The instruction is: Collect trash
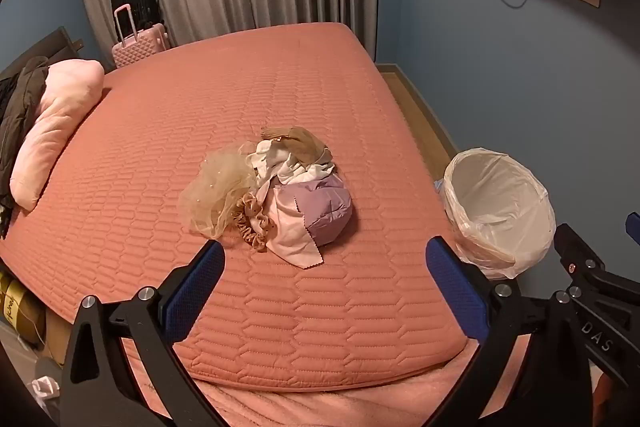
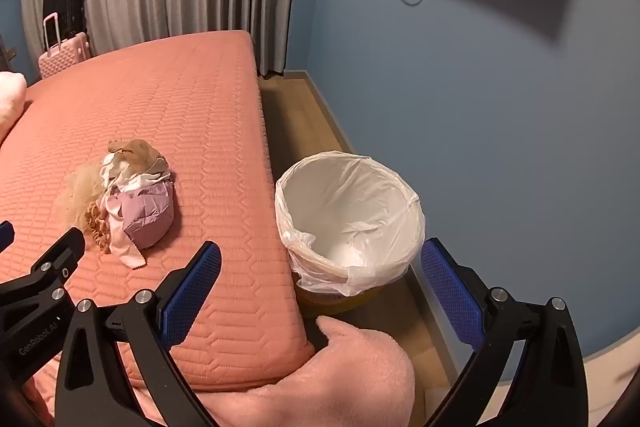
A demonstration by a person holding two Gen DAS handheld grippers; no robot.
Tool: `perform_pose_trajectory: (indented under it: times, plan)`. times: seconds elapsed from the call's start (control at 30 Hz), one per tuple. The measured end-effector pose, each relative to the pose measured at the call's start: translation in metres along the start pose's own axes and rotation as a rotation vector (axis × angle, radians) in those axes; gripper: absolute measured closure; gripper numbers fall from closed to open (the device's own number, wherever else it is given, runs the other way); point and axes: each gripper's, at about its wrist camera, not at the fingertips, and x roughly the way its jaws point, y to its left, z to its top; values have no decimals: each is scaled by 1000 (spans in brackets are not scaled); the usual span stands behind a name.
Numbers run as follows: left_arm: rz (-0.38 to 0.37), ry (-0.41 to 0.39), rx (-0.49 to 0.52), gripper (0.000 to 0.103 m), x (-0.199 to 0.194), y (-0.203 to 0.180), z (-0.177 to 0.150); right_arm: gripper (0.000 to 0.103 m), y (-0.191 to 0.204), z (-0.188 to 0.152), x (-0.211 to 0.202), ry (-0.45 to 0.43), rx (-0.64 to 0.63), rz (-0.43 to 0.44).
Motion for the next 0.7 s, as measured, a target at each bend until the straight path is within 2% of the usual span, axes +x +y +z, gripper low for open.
perform_pose_trajectory:
  times: [0.7]
  plan:
    - [-2,1,6,7,1,-7,3,6,0,3,1,-13,-6,-7]
